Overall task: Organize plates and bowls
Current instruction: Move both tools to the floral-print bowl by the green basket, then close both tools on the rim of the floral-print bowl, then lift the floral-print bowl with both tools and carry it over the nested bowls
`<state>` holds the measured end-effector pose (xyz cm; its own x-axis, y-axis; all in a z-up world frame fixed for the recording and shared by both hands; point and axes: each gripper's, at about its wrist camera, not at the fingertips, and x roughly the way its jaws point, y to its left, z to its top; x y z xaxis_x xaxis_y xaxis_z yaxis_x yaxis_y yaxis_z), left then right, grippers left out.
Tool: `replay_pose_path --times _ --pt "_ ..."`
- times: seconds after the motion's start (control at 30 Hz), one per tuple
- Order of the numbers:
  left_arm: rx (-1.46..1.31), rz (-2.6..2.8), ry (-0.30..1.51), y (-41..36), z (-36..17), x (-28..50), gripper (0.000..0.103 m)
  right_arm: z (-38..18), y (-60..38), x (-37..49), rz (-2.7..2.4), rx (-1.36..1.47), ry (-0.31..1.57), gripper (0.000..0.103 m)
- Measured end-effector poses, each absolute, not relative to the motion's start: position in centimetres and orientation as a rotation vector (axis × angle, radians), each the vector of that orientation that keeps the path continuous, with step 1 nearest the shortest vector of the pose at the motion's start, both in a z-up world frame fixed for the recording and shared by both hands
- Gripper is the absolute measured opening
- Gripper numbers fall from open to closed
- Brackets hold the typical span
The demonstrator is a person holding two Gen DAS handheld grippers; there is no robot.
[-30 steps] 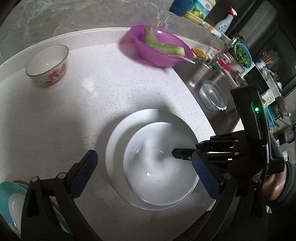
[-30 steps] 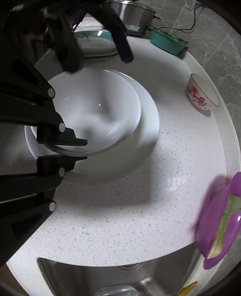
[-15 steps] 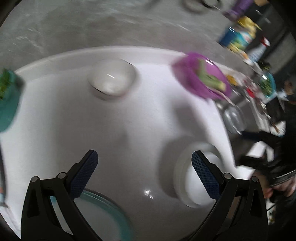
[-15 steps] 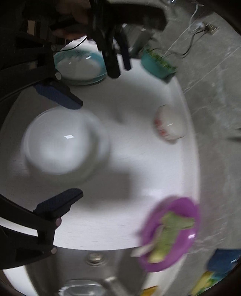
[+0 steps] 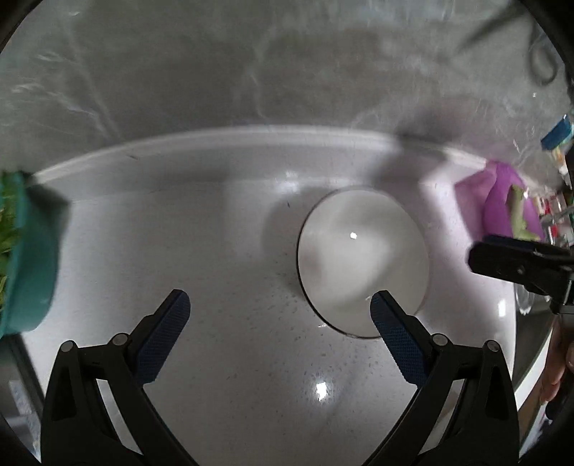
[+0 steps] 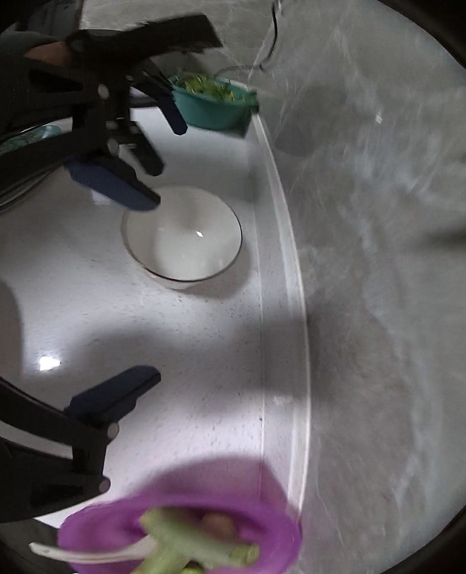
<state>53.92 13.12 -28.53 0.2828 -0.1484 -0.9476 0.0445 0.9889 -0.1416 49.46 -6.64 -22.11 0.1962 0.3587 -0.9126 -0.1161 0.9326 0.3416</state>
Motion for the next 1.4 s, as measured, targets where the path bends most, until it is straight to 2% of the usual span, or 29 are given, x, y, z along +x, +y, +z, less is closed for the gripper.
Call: replay_pose_path --times 0.2,0.3,0.37,0.43,0.47,0.5,0.57,0.6,0.67,0.73,0.8,1.4 --pt "-0.198 -0.137 1.314 15.2 -32.4 55.4 0.101 -26.1 -5.0 51.7 0.372 0.25 1.394 0.084" --pt "-0.191 -0.162 1.318 15.4 -33.0 55.9 0.097 -27.5 -5.0 52.1 0.389 0.291 1.412 0.077" --pt "-0.211 -0.182 1.322 15.4 -33.7 56.3 0.087 -28.4 -5.0 52.2 0.404 0.324 1.44 0.076" --pt "-0.233 -0.201 1.327 15.5 -34.0 56.4 0.065 -29.0 -5.1 52.3 0.414 0.342 1.449 0.068" --pt "-0.237 -0.211 1.331 15.5 -34.2 56.5 0.062 -29.3 -5.1 52.4 0.42 0.347 1.454 0.068" --pt "-0.239 -0.222 1.34 15.4 -34.5 56.6 0.055 -29.5 -5.2 52.5 0.423 0.348 1.461 0.068" --pt "-0.251 -0.243 1.334 15.8 -35.2 56.9 0.052 -29.7 -5.3 52.7 0.44 0.356 1.46 0.064" --pt "-0.263 -0.247 1.331 15.9 -35.2 56.9 0.046 -29.8 -5.3 52.8 0.446 0.362 1.466 0.06" --pt "-0.3 -0.263 1.338 16.2 -35.4 57.2 0.033 -30.1 -5.4 53.1 0.456 0.392 1.479 0.051" --pt "-0.335 -0.305 1.347 16.0 -35.6 57.2 0.021 -30.6 -5.3 53.1 0.469 0.399 1.504 0.028" --pt "-0.329 -0.329 1.351 15.2 -35.6 57.0 0.014 -30.9 -4.8 52.9 0.508 0.426 1.518 0.021" --pt "-0.313 -0.327 1.341 13.0 -33.4 56.6 0.013 -29.8 -6.4 52.3 0.526 0.507 1.498 0.022"
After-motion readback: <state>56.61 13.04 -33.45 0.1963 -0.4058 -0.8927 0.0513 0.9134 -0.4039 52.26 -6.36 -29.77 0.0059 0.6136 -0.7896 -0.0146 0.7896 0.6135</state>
